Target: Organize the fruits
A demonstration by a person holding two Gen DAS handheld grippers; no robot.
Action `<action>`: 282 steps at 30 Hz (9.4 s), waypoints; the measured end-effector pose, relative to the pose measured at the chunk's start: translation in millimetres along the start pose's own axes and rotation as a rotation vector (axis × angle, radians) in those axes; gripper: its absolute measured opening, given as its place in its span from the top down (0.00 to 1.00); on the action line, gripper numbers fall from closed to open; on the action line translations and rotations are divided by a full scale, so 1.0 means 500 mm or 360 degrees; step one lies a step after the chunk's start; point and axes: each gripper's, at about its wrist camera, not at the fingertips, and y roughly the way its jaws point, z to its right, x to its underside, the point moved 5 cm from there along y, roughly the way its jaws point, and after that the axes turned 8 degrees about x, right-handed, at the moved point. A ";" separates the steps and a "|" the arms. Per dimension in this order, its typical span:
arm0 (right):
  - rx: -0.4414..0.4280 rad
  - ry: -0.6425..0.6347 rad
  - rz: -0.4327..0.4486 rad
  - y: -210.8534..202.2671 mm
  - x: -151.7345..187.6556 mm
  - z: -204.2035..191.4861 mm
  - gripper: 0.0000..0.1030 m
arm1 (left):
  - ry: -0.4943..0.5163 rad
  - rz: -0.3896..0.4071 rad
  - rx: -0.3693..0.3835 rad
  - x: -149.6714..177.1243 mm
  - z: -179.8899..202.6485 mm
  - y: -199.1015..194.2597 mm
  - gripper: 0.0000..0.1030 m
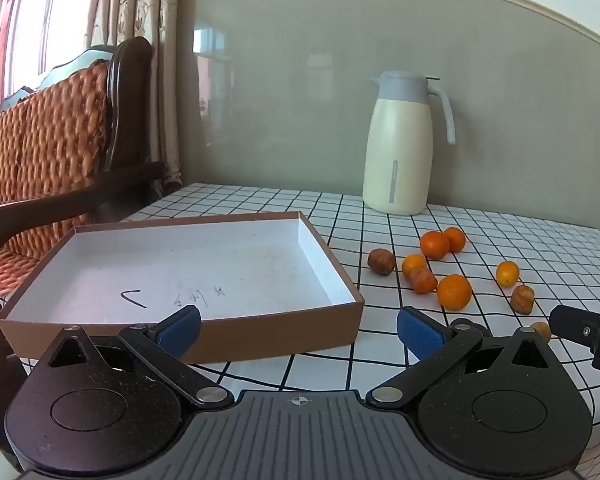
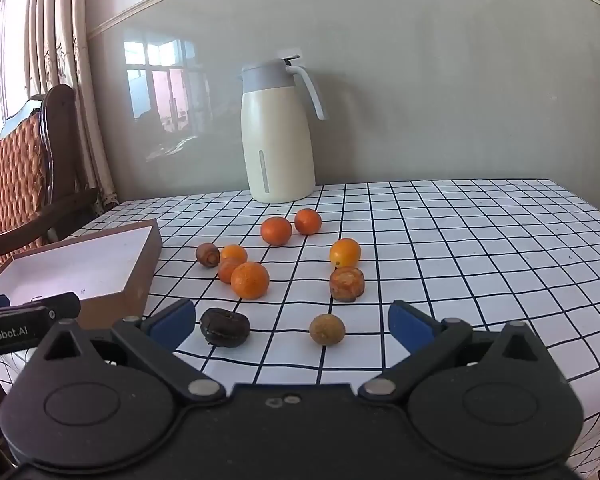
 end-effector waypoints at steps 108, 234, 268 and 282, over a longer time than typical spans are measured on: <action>-0.0050 -0.0033 -0.0325 0.160 0.018 0.051 0.75 | 0.0354 -0.0217 0.0470 0.056 0.231 0.159 0.58; -0.0619 -0.0092 0.0337 0.144 -0.120 -0.247 0.06 | -0.0336 0.0243 -0.0602 -0.059 -0.407 0.008 0.00; -0.0200 -0.0046 -0.0030 0.158 -0.075 -0.015 0.06 | 0.0017 0.0146 -0.0037 -0.068 -0.065 0.091 0.00; 0.0021 0.0094 -0.0071 0.156 -0.062 0.121 0.06 | 0.0141 0.0080 0.0209 -0.047 0.098 0.137 0.00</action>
